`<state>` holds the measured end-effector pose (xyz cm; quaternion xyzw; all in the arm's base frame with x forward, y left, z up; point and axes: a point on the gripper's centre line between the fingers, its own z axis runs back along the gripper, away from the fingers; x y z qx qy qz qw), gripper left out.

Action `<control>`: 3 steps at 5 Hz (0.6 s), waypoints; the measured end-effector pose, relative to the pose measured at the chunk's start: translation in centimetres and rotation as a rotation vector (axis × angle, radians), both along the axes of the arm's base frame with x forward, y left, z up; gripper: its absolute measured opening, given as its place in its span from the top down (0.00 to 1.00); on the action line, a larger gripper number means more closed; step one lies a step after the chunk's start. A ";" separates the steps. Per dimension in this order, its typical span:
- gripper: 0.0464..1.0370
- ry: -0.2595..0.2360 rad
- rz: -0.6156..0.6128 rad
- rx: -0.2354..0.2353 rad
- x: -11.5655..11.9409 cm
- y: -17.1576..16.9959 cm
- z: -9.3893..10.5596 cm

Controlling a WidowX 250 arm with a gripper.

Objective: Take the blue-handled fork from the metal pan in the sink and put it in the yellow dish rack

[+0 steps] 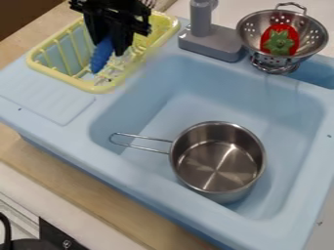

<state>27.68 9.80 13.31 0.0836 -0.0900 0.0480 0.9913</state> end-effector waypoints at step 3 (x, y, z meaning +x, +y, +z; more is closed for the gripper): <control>0.68 -0.049 -0.008 0.004 2.6 1.9 -2.9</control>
